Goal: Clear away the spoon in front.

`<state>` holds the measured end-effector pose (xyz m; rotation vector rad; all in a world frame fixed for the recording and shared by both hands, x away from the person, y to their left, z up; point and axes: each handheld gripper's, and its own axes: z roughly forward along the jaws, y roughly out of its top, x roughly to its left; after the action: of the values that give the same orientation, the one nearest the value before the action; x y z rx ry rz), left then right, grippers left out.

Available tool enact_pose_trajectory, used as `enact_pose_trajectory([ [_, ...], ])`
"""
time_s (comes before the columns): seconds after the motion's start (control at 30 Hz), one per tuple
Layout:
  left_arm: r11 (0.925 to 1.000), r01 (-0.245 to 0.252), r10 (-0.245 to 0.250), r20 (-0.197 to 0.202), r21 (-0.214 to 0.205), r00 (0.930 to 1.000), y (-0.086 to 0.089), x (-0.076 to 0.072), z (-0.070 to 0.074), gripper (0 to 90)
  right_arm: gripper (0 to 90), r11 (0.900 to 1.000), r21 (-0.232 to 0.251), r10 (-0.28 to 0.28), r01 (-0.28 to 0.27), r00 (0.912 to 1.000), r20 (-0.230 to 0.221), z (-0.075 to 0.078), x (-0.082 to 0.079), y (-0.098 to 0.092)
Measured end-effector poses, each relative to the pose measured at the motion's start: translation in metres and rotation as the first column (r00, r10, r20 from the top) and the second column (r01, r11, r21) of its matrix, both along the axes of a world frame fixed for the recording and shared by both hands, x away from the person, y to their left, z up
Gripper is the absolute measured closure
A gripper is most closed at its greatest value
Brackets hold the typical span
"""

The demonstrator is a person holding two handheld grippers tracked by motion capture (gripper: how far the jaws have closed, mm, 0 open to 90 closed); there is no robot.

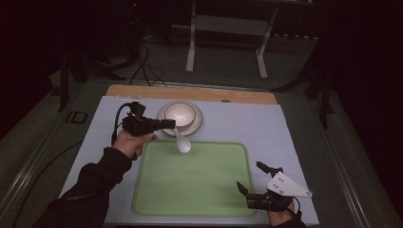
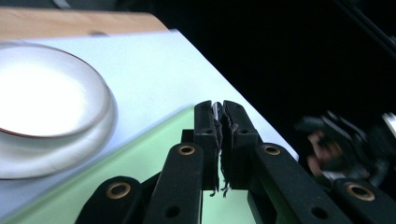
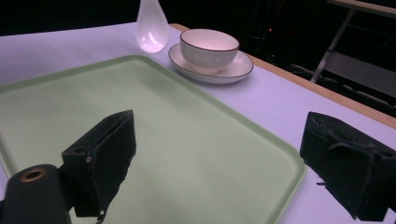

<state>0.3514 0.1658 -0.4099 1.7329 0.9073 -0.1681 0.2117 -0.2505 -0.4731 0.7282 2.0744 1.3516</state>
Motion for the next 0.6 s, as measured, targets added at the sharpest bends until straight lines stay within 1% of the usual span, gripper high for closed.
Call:
enact_pose_trajectory([
  [0.07, 0.9988, 0.049, -0.049, -0.004, 0.006, 0.9988, -0.004, -0.002, -0.001, 85.4, 10.7, 1.0, 0.0, 0.001, -0.001, 1.0, 0.001, 0.0, 0.0, 0.0],
  [0.1, 0.9978, 0.064, -0.064, 0.0, 0.016, 0.9979, -0.006, -0.004, -0.001, 85.4, 10.7, 1.0, 0.0, 0.001, -0.001, 1.0, 0.0, 0.0, 0.0, 0.0],
  [0.13, 0.9958, 0.09, -0.09, -0.005, 0.018, 0.9959, -0.008, -0.004, -0.002, 85.4, 10.7, 1.0, 0.0, 0.001, -0.001, 1.0, -0.002, 0.0, 0.0, 0.0],
  [0.2, 0.9912, 0.129, -0.128, -0.006, 0.032, 0.9917, -0.013, -0.006, -0.004, 85.4, 10.6, 1.0, -0.002, 0.0, 0.0, 1.0, -0.004, 0.0, 0.0, 0.001],
  [0.3, 0.981, 0.19, -0.189, -0.022, 0.041, 0.9817, -0.02, -0.009, -0.01, 85.4, 10.7, 1.0, -0.001, 0.001, -0.001, 1.0, 0.0, 0.0, 0.0, 0.0],
  [0.4, 0.967, 0.249, -0.246, -0.042, 0.055, 0.9682, -0.028, -0.011, -0.018, 85.4, 10.7, 1.0, 0.0, -0.002, 0.002, 1.0, -0.003, 0.0, 0.0, 0.0],
  [0.43, 0.9603, 0.273, -0.27, -0.047, 0.058, 0.9616, -0.03, -0.012, -0.021, 85.4, 10.7, 1.0, -0.001, -0.002, 0.002, 1.0, -0.002, 0.0, 0.0, 0.0],
  [0.47, 0.9566, 0.284, -0.281, -0.05, 0.064, 0.9583, -0.033, -0.012, -0.023, 85.4, 10.7, 1.0, -0.001, 0.0, 0.0, 1.0, -0.001, 0.0, 0.0, 0.0],
  [0.53, 0.9389, 0.338, -0.333, -0.068, 0.066, 0.9403, -0.038, -0.013, -0.028, 85.4, 10.7, 1.0, -0.002, 0.001, -0.001, 1.0, -0.003, 0.0, 0.0, 0.0],
  [0.57, 0.9321, 0.355, -0.35, -0.072, 0.073, 0.934, -0.041, -0.013, -0.031, 85.4, 10.7, 1.0, -0.002, 0.001, -0.001, 1.0, -0.004, 0.0, 0.0, 0.001],
  [0.6, 0.9199, 0.385, -0.379, -0.084, 0.072, 0.9214, -0.044, -0.014, -0.033, 85.4, 10.6, 1.0, -0.004, 0.001, -0.001, 1.0, -0.004, -0.001, 0.0, 0.001],
])
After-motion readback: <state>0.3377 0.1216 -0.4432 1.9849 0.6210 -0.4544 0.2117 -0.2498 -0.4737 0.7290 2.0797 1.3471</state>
